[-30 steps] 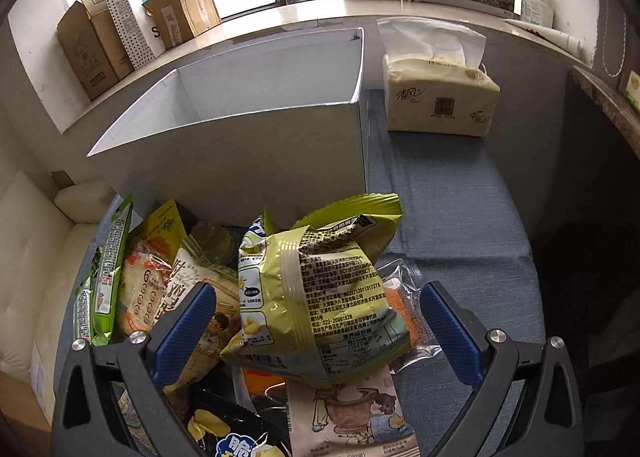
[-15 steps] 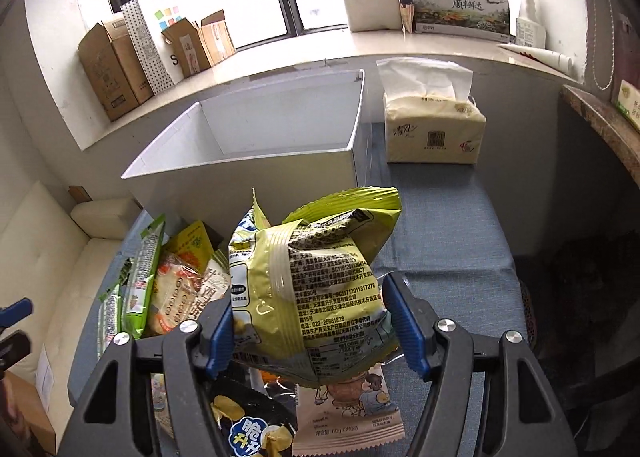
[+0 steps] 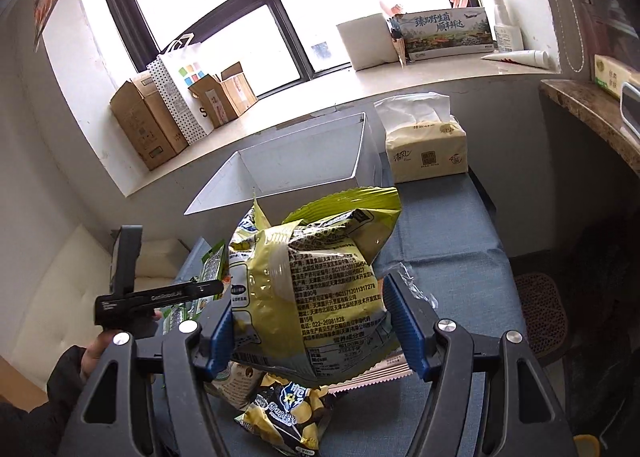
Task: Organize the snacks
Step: 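Grasp the yellow chip bag with the right tool while the left tool grasps a green stick pack, then lower both held packets into the white box and open both tools, then grasp the pink illustrated packet with the right tool while the left tool grasps another green stick pack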
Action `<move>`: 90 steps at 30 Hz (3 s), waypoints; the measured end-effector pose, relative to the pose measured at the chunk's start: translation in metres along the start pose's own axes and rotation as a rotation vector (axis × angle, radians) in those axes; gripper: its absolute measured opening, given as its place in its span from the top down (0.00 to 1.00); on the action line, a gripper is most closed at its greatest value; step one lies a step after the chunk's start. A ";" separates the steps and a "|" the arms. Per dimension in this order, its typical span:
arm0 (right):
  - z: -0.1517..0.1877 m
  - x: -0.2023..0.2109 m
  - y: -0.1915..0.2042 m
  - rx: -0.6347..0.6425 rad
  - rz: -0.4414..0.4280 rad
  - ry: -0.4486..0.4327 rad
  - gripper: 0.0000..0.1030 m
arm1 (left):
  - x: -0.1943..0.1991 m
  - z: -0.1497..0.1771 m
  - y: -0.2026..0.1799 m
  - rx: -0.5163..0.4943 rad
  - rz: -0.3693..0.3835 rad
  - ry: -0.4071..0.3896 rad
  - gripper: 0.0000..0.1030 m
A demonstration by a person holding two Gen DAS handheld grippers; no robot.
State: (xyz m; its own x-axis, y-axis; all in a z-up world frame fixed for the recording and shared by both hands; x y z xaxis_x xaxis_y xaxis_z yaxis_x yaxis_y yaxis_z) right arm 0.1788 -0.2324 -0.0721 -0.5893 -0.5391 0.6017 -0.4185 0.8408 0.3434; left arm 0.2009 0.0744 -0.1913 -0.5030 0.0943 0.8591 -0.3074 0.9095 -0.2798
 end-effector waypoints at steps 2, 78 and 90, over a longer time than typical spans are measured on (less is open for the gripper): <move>0.001 -0.001 -0.002 0.007 0.008 0.008 0.30 | -0.004 0.000 -0.001 0.004 0.033 -0.006 0.08; 0.042 -0.050 -0.003 0.264 0.132 0.157 0.00 | 0.137 0.050 0.019 -0.140 0.048 -0.264 0.00; 0.031 -0.127 -0.008 0.345 0.122 0.262 0.00 | 0.135 0.062 0.013 -0.151 0.011 -0.236 0.00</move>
State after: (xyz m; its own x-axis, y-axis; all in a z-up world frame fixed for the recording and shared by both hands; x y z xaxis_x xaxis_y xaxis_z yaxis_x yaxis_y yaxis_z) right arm 0.2351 -0.1720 -0.1732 -0.4725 -0.3686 0.8005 -0.5887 0.8080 0.0245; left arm 0.0789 0.0741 -0.1057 -0.6856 0.0235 0.7276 -0.1863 0.9605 -0.2065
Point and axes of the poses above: each gripper's, at about its wrist camera, not at the fingertips, and x roughly against the way its jaws point, y to its left, z to its underside, the point moved 3 cm from there along -x, roughly the way its jaws point, and after that the axes turned 2 degrees about x, right-handed, at the moved point
